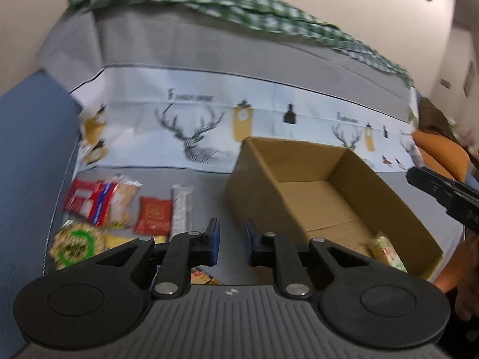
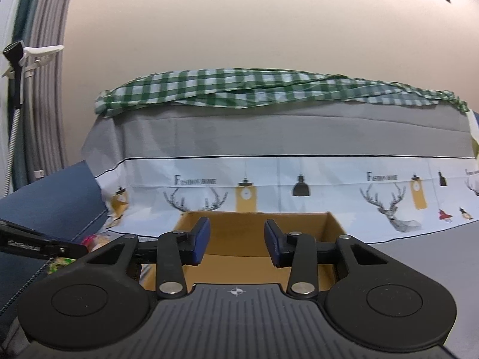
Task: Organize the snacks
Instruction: 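Withdraw both open grippers from the box, then reach the left tool to the purple bar while the right tool reaches the dark cracker pack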
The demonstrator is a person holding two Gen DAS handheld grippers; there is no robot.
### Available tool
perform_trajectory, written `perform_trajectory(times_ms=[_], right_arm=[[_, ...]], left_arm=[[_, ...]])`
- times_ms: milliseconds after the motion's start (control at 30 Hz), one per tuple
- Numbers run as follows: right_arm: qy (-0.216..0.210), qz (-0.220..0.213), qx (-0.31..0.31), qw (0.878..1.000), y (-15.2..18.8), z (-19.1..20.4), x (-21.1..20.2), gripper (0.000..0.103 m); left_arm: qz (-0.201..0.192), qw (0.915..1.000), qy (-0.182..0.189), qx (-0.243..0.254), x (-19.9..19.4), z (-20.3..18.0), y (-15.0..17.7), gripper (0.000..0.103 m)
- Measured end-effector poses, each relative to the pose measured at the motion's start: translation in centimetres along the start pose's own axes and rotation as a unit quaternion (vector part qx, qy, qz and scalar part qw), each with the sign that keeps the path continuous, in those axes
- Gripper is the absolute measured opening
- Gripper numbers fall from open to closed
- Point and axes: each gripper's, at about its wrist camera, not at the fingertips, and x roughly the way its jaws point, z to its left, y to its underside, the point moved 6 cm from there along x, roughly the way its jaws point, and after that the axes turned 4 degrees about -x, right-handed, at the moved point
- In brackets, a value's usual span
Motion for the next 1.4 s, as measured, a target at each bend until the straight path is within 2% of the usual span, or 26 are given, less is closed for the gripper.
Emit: perform_trajectory(times_ms=[167, 467, 867, 1167, 1400], right_arm=[[-0.026, 0.008, 0.003, 1.0, 0.2, 2.6, 0.4, 0.042], [-0.07, 0.017, -0.025, 0.997, 0.5, 7.4, 0.8, 0.042], [-0.097, 0.036, -0.033, 0.994, 1.5, 10.4, 1.6, 0.043], [-0.174, 0.07, -0.07, 0.98, 3.5, 15.0, 1.9, 0.043], [-0.199, 0.102, -0.106, 0.969, 5.3, 19.0, 3.3, 0.043]], left_arm=[[0.006, 0.9995, -0.017, -0.027, -0.5, 2.0, 0.0, 0.018], [0.015, 0.9986, -0.015, -0.049, -1.3, 3.7, 0.5, 0.019], [0.028, 0.9972, -0.013, -0.068, -0.9, 4.7, 0.7, 0.019], [0.049, 0.9926, -0.028, -0.107, -0.2, 6.6, 1.0, 0.019], [0.078, 0.9855, -0.047, -0.143, 1.0, 8.5, 1.7, 0.021]])
